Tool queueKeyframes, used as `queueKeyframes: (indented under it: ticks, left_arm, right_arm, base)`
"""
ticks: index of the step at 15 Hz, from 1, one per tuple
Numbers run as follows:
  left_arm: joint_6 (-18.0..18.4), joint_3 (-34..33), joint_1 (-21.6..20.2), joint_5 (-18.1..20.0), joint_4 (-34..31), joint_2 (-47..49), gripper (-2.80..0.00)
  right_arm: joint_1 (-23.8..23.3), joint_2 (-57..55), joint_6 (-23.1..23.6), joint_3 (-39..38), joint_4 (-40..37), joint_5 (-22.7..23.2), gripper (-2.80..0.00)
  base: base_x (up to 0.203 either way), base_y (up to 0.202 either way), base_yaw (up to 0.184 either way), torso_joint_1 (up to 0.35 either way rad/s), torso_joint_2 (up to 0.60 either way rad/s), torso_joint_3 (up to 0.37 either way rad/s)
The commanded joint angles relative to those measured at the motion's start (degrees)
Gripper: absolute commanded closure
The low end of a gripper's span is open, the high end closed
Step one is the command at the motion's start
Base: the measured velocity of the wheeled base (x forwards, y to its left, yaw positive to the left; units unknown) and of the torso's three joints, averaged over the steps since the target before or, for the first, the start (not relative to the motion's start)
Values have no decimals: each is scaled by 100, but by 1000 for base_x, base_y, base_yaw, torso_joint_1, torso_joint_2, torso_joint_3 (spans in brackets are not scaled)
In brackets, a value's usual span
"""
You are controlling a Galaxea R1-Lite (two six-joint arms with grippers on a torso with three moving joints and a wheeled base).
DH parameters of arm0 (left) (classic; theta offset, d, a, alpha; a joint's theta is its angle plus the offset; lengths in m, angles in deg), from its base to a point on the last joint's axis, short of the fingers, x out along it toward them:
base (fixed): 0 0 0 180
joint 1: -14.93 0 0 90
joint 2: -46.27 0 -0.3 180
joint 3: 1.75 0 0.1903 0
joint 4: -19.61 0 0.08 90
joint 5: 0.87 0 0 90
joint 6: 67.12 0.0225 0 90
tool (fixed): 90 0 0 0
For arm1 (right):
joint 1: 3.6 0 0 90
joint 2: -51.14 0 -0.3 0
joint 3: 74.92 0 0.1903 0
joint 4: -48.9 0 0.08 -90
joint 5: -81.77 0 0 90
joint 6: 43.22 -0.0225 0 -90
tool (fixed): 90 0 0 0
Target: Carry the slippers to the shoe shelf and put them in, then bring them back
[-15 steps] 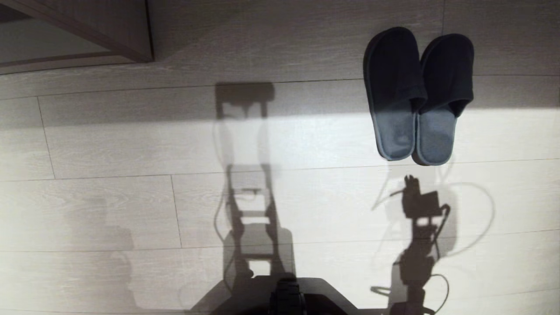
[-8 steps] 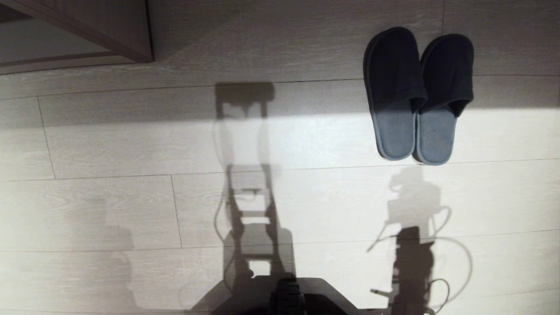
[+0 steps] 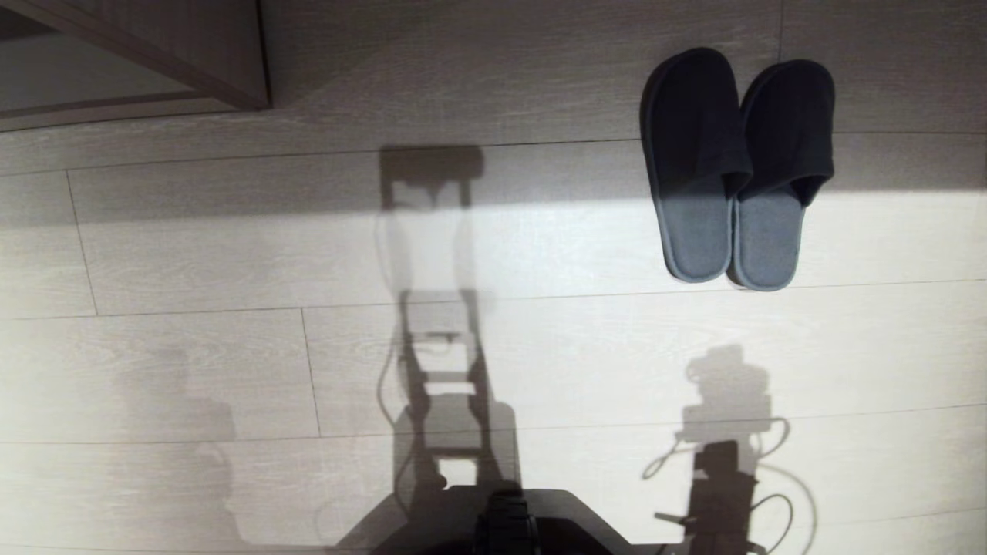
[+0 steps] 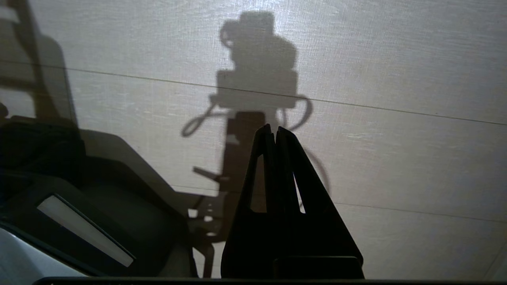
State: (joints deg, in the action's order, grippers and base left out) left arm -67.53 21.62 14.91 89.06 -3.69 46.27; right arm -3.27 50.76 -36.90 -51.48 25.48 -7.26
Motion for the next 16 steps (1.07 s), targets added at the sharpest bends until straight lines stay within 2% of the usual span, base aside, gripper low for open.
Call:
queueKeyframes:
  ticks: [1, 7, 11, 16]
  left_arm:
    - [-8, 0, 1, -1, 1, 0, 0]
    - [-12, 0, -6, -1, 1, 0, 0]
    - [-12, 0, -3, -1, 1, 0, 0]
    - [-12, 0, -6, -1, 1, 0, 0]
  right_arm:
    - [2, 38, 0, -7, -4, 0, 0]
    - [2, 30, -44, -7, -13, 0, 0]
    - [11, 38, -674, -7, -13, -129, 0]
    - [11, 38, -677, -7, -13, -131, 0]
  base:
    - [0, 0, 0, 0, 0, 0]
    - [0, 0, 0, 3, 2, 128]
    - [0, 0, 0, 2, 0, 202]
    - [0, 0, 0, 2, 2, 202]
